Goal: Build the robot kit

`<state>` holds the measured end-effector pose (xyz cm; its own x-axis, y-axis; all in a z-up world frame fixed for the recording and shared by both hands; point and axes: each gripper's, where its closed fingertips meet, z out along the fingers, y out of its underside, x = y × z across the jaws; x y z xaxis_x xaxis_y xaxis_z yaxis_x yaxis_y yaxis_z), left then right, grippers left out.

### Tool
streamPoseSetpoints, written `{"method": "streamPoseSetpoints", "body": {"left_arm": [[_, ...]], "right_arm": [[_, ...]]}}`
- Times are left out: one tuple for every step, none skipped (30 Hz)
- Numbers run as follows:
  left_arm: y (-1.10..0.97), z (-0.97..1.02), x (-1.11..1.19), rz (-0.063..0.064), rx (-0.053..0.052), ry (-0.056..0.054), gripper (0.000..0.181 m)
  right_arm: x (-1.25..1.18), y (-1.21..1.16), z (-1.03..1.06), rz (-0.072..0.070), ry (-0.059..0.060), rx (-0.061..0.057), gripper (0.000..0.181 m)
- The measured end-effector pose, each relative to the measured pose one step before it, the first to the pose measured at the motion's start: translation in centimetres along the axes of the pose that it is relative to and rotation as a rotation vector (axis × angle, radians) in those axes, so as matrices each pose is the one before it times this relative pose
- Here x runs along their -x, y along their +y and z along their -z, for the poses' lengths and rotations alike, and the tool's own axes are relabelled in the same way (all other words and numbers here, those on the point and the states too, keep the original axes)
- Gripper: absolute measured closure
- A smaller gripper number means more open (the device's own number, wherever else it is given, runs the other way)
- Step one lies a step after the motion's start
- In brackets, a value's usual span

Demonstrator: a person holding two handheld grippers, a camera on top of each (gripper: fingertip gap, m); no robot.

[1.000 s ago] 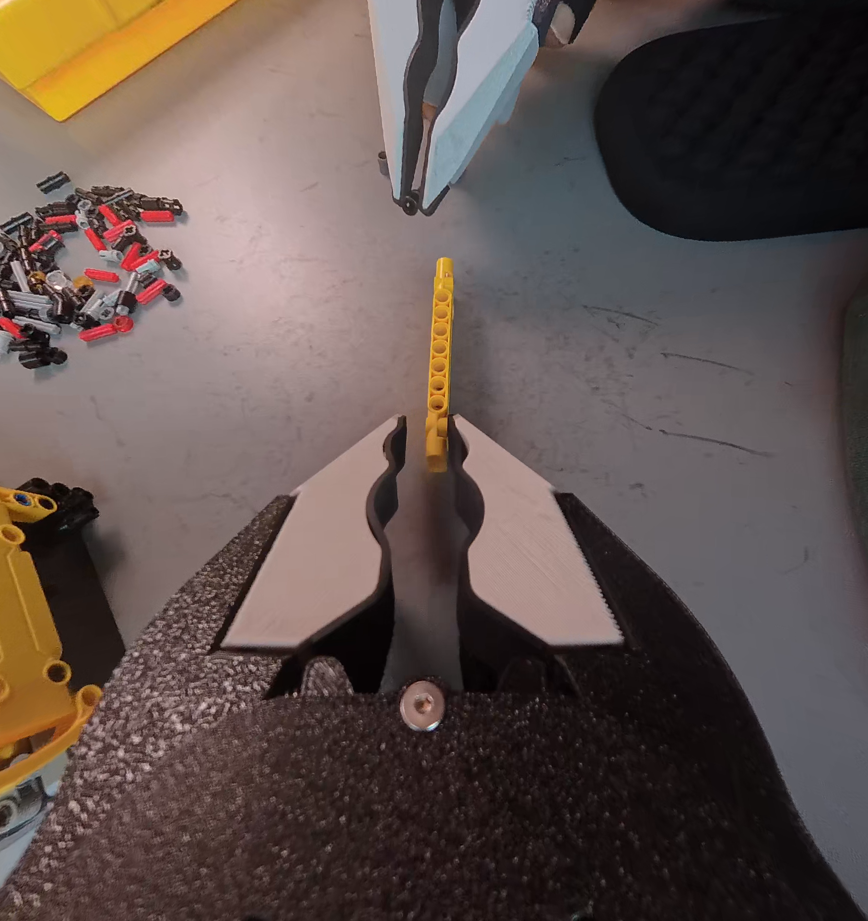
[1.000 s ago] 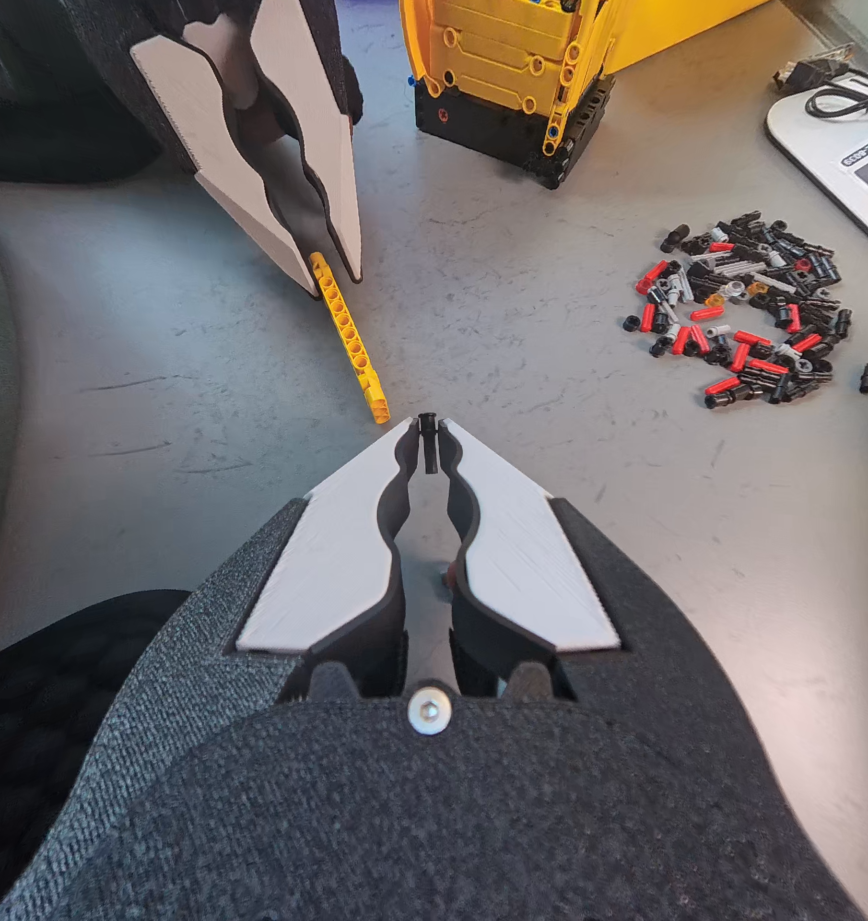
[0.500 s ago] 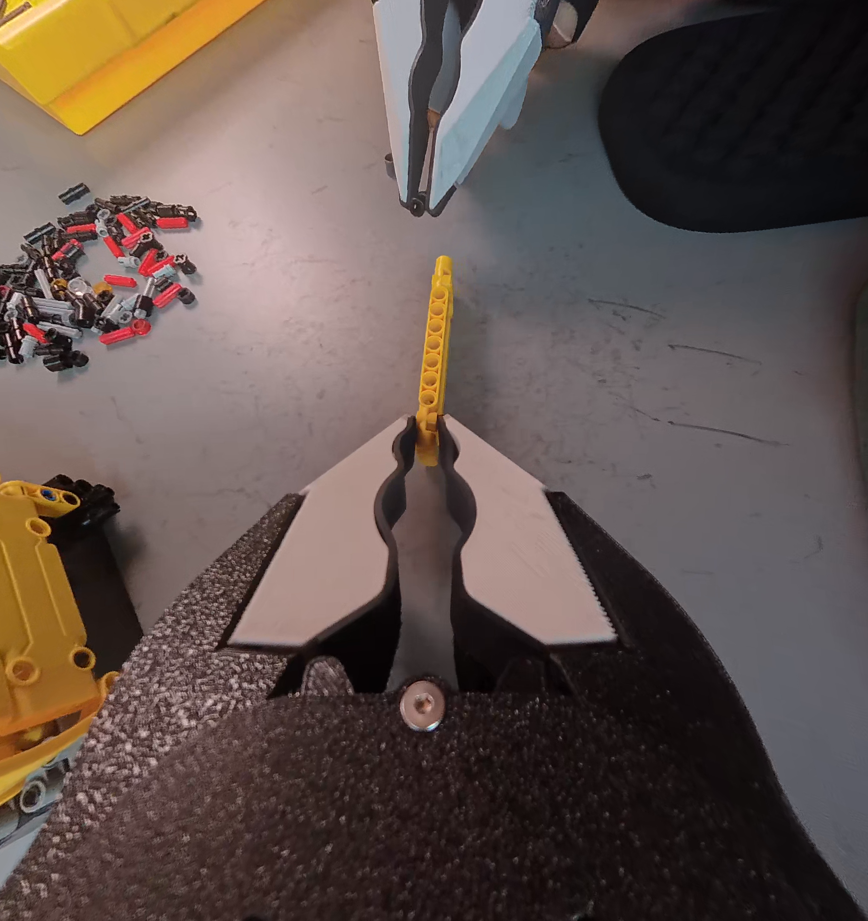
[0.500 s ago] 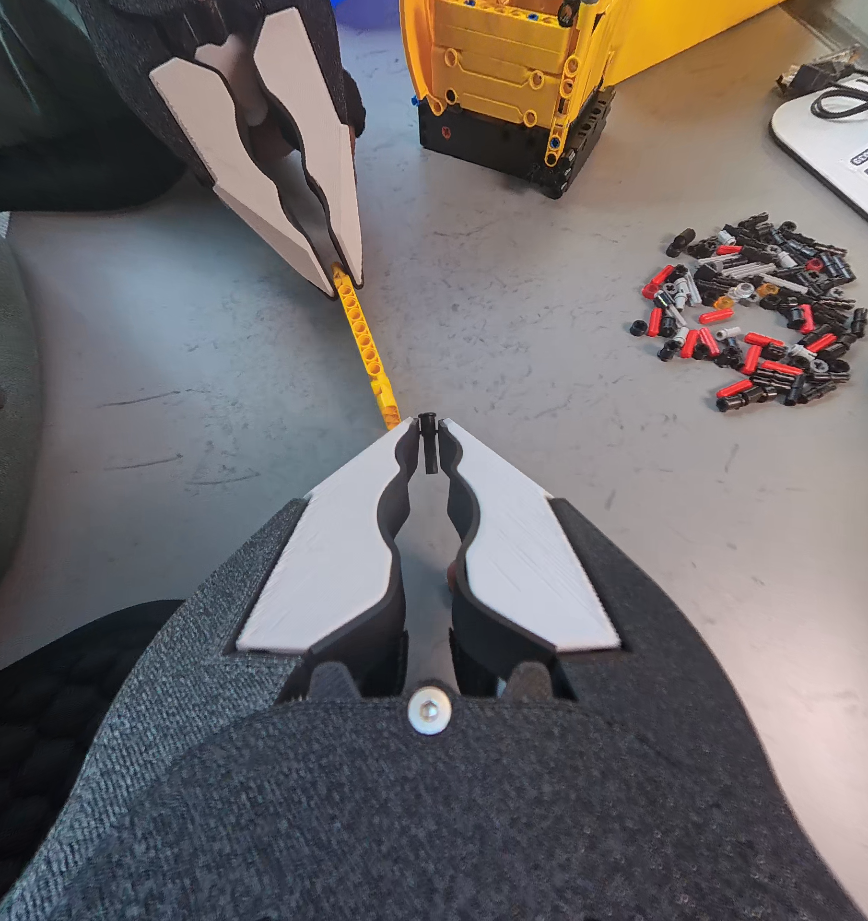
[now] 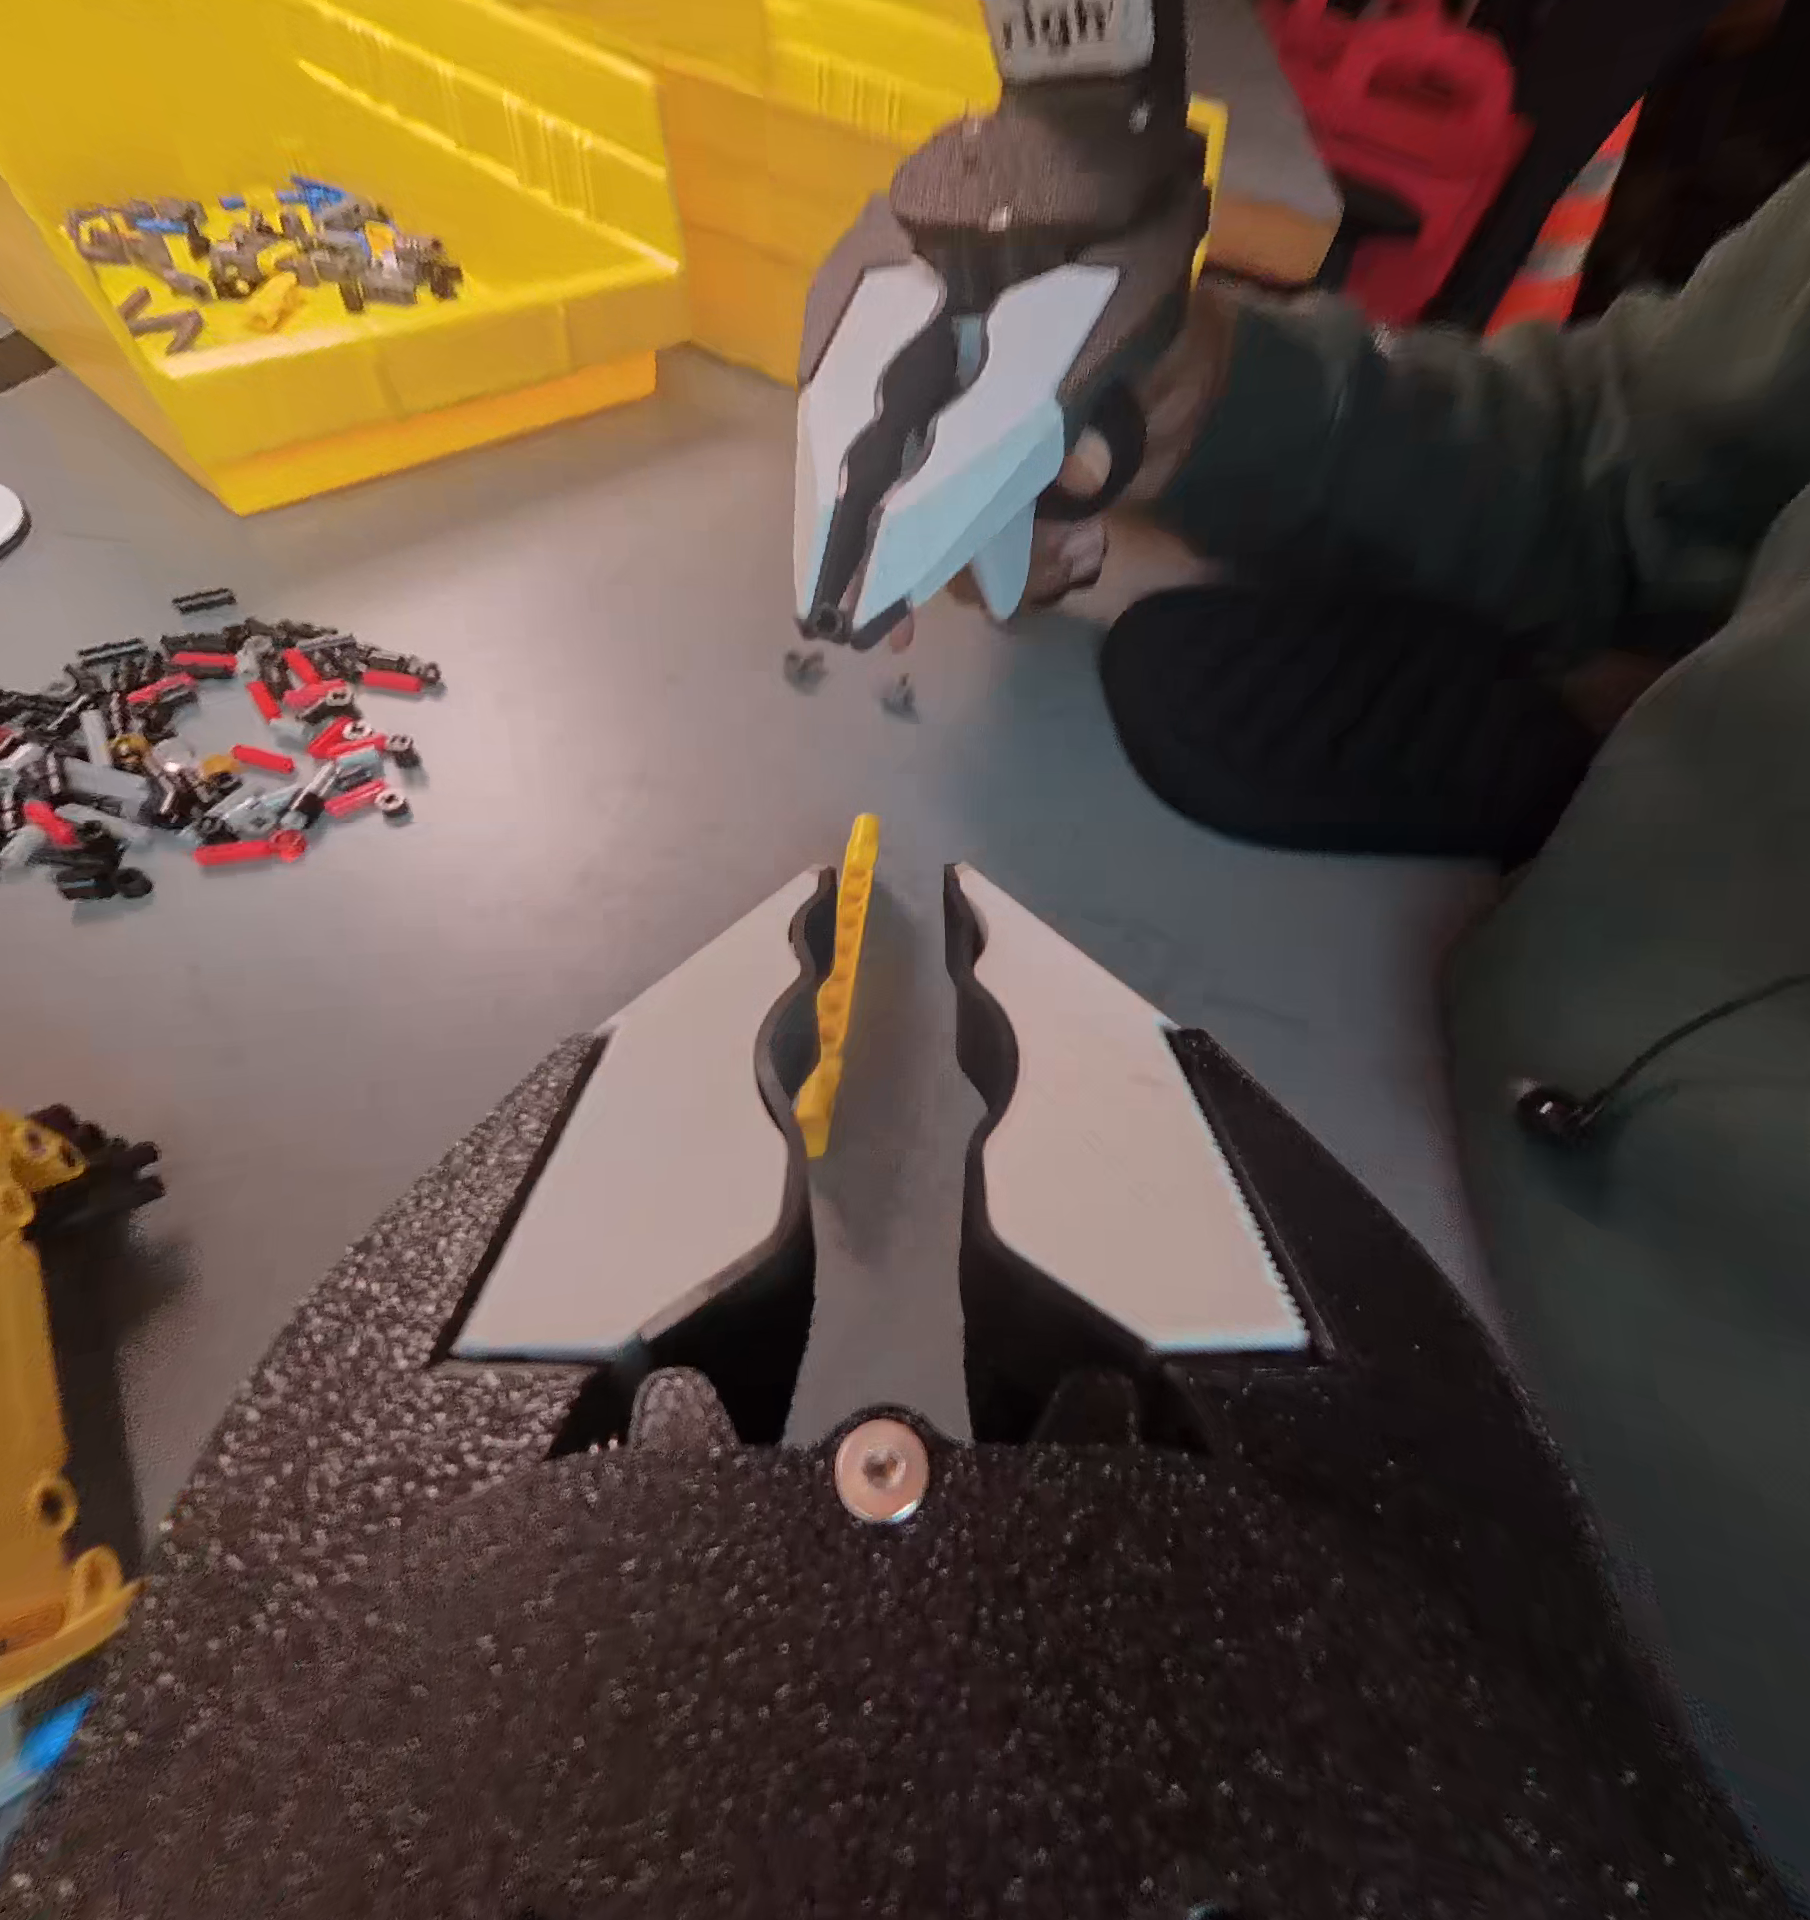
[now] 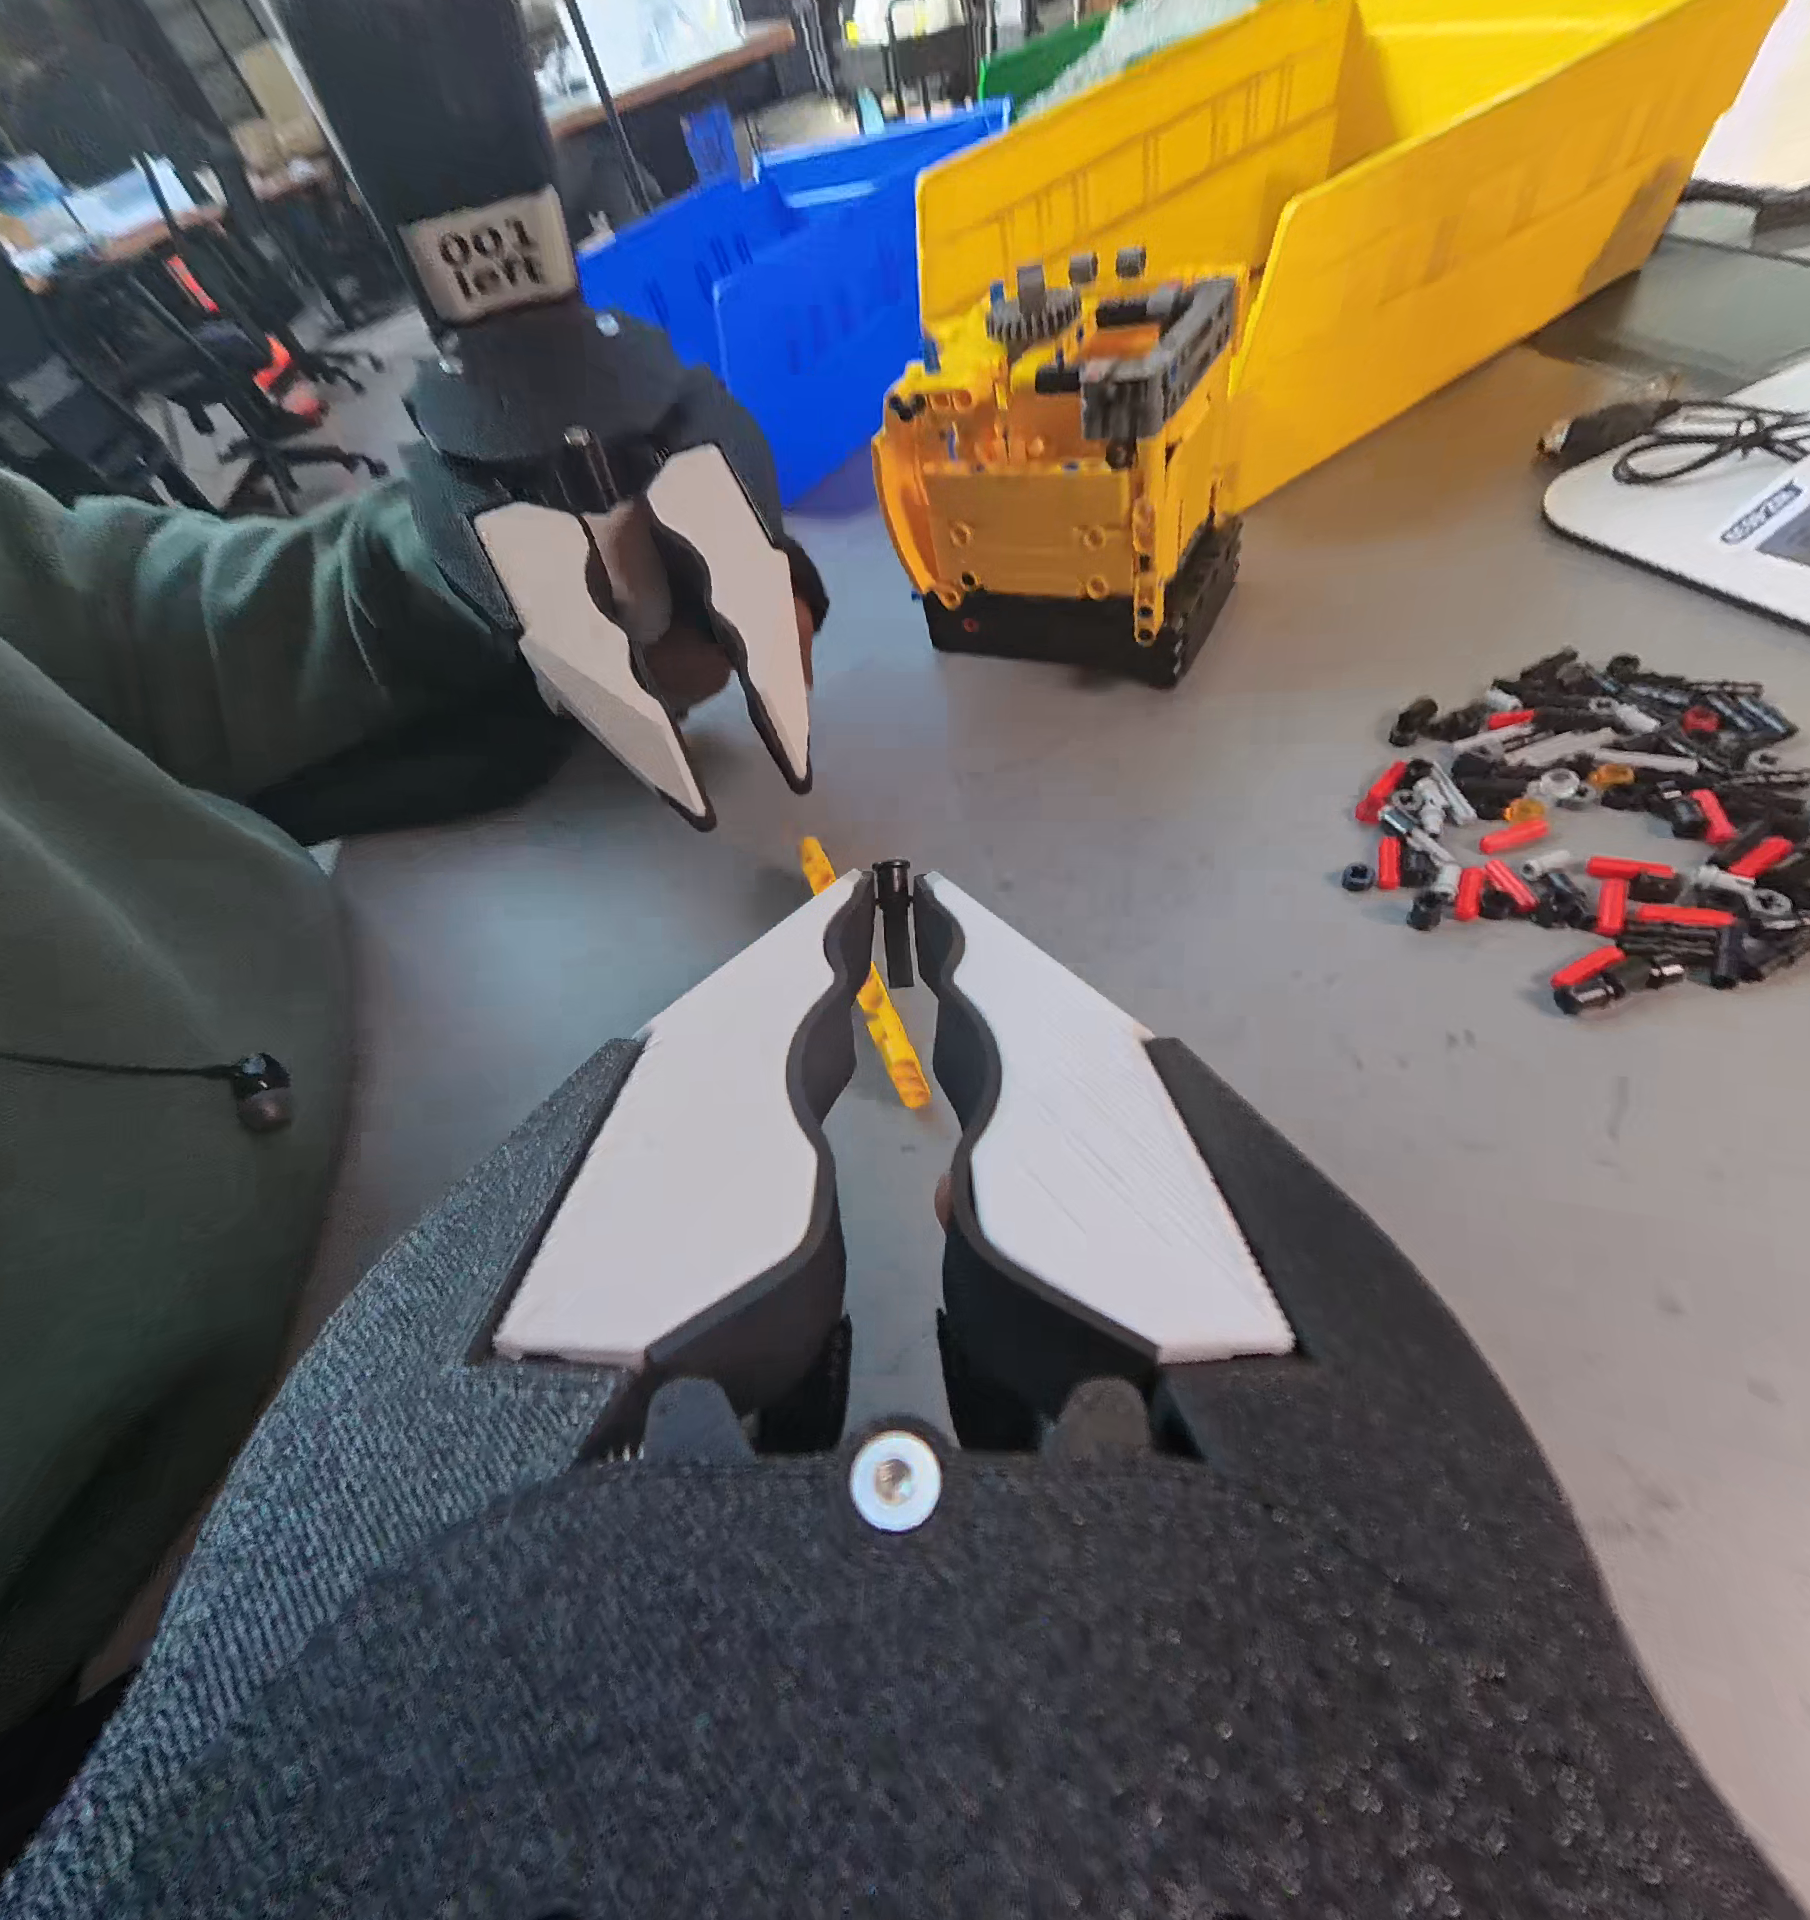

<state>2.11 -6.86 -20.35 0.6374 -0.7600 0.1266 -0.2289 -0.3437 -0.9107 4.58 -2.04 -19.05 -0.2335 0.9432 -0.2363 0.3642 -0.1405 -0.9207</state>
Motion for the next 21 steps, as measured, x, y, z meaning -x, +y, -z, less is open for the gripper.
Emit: {"method": "streamPoseSetpoints", "body": {"left_arm": [[-1.183,-0.099,-0.439,0.0450,-0.0590,0.0277,0.161],[-1.067,-0.235,-0.330,0.0431,-0.0517,0.0203,0.161],[-0.925,-0.339,-0.198,0.0411,-0.0452,0.0124,0.159],[-0.765,-0.389,-0.157,0.0382,-0.0388,0.0102,0.157],[-0.596,-0.401,-0.153,0.0333,-0.0329,0.0114,0.156],[-0.511,-0.357,-0.171,0.0282,-0.0307,0.0137,0.156],[-0.505,-0.290,-0.240,0.0251,-0.0318,0.0182,0.157],[-0.566,-0.205,-0.281,0.0234,-0.0356,0.0209,0.159],[-0.585,-0.135,-0.212,0.0226,-0.0355,0.0175,0.162],[-0.534,-0.109,-0.184,0.0193,-0.0295,0.0160,0.163],[-0.359,-0.098,-0.258,0.0131,-0.0183,0.0194,0.165],[-0.209,-0.080,-0.253,0.0063,-0.0082,0.0170,0.166],[-0.178,-0.020,-0.181,0.0005,-0.0067,0.0101,0.168],[-0.172,0.022,-0.115,-0.0016,-0.0081,0.0054,0.171],[-0.116,0.043,0.040,0.0004,-0.0054,-0.0031,0.172],[-0.016,0.042,0.100,0.0005,-0.0009,-0.0060,0.175],[0.017,0.054,0.097,0.0014,0.0001,-0.0043,0.177],[0.064,0.040,0.032,0.0015,0.0024,0.0001,0.177],[0.094,0.059,-0.005,0.0006,0.0069,0.0034,0.177],[0.158,0.084,-0.021,-0.0036,0.0137,0.0034,0.178],[0.217,0.127,0.002,-0.0091,0.0209,0.0008,0.178]], "right_arm": [[0.395,-0.932,0.019,-0.0099,-0.0183,-0.0509,0.174],[0.489,-0.932,-0.040,-0.0135,-0.0232,-0.0500,0.174],[0.544,-0.873,-0.099,-0.0168,-0.0254,-0.0474,0.174],[0.513,-0.890,-0.122,-0.0168,-0.0209,-0.0533,0.174],[0.532,-0.854,-0.135,-0.0182,-0.0233,-0.0561,0.174],[0.649,-0.794,-0.113,-0.0213,-0.0317,-0.0570,0.174],[0.464,-0.723,-0.097,-0.0281,-0.0227,-0.0556,0.174],[0.328,-0.542,-0.121,-0.0346,-0.0196,-0.0444,0.175],[0.388,-0.374,-0.101,-0.0366,-0.0287,-0.0348,0.174],[0.281,-0.199,-0.110,-0.0357,-0.0255,-0.0233,0.175],[-0.071,-0.118,-0.071,-0.0222,-0.0023,-0.0183,0.174],[-0.154,-0.104,-0.026,-0.0064,0.0047,-0.0179,0.174],[-0.069,0.024,-0.002,-0.0046,-0.0013,-0.0054,0.174],[-0.039,0.129,-0.033,-0.0087,-0.0030,0.0044,0.174],[-0.020,0.098,-0.026,-0.0055,-0.0027,0.0039,0.174],[0.022,0.054,-0.025,0.0007,-0.0023,0.0009,0.174],[-0.007,0.106,-0.023,0.0069,0.0008,0.0050,0.174],[-0.035,0.084,-0.027,0.0114,0.0041,0.0048,0.174],[-0.011,0.103,0.010,0.0134,0.0013,0.0083,0.174],[0.025,0.125,0.026,0.0144,-0.0001,0.0137,0.174],[0.026,0.185,0.035,0.0180,0.0006,0.0203,0.175]]}}
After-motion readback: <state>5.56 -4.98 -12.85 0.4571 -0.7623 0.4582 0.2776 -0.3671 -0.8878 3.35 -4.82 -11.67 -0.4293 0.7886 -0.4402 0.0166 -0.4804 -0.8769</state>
